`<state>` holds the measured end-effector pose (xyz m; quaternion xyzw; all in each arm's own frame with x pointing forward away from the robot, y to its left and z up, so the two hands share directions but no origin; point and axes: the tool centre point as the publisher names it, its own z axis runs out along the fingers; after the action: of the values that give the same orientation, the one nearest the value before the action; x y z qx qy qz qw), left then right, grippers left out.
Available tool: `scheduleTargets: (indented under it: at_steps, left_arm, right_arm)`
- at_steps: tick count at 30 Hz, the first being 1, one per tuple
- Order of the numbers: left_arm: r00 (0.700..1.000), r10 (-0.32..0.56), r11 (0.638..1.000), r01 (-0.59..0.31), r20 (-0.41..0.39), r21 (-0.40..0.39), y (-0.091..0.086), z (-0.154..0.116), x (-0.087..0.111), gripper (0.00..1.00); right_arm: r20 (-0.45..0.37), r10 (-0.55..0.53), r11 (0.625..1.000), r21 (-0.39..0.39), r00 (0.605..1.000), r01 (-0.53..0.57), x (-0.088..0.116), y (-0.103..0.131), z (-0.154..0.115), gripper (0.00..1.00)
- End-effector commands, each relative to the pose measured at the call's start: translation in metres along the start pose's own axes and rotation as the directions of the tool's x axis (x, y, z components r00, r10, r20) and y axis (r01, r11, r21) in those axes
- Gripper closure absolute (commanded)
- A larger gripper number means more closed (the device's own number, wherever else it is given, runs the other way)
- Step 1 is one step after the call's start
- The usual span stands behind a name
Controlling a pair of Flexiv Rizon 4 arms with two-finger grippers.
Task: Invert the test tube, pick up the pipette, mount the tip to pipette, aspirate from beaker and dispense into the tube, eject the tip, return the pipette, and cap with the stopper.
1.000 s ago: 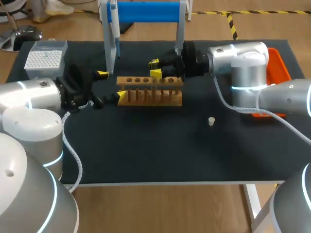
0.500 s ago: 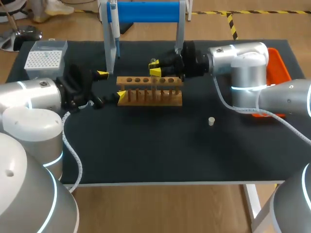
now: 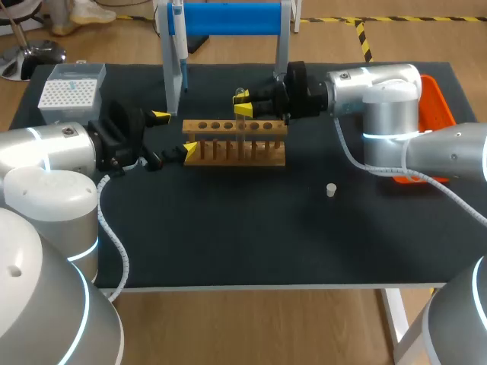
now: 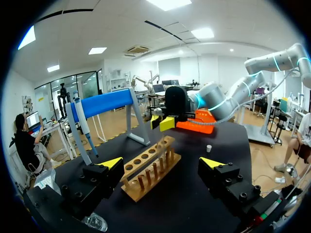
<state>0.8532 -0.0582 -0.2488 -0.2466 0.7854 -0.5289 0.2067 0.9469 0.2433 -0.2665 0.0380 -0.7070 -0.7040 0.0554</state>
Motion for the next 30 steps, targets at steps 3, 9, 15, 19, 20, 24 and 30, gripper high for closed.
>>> scheduleTargets:
  at_steps: [3,9,15,19,20,24,30]
  left_arm:
    - [1.0,0.002,1.0,-0.002,-0.002,0.01,0.003,-0.002,0.0,0.0]
    - [1.0,0.002,1.0,-0.002,-0.002,0.01,0.003,-0.002,0.0,0.0]
    - [1.0,0.002,1.0,-0.002,-0.002,0.01,0.003,-0.002,0.0,0.0]
    - [1.0,0.002,1.0,-0.002,-0.002,0.01,0.003,-0.002,0.0,0.0]
    - [1.0,0.002,1.0,-0.002,-0.002,0.01,0.003,-0.002,0.0,0.0]
    - [1.0,0.002,1.0,-0.002,-0.002,0.01,0.003,-0.002,0.0,0.0]
    - [1.0,0.002,1.0,-0.002,-0.002,0.01,0.003,-0.002,0.0,0.0]
  right_arm:
    - [0.011,0.001,1.0,0.001,1.0,-0.001,0.003,0.008,-0.004,1.0]
    - [0.012,-0.005,1.0,-0.009,1.0,0.005,0.003,0.019,-0.004,1.0]
    - [0.013,-0.015,1.0,-0.012,1.0,0.015,0.004,0.031,-0.006,1.0]
    - [0.018,-0.007,1.0,-0.01,1.0,0.008,0.005,0.038,-0.007,1.0]
    - [0.019,-0.007,1.0,-0.008,1.0,0.007,0.005,0.04,-0.007,1.0]
    - [0.021,-0.009,1.0,-0.005,1.0,0.009,0.008,0.048,-0.007,1.0]
    - [0.022,-0.01,1.0,-0.01,1.0,0.01,0.012,0.058,-0.007,1.0]
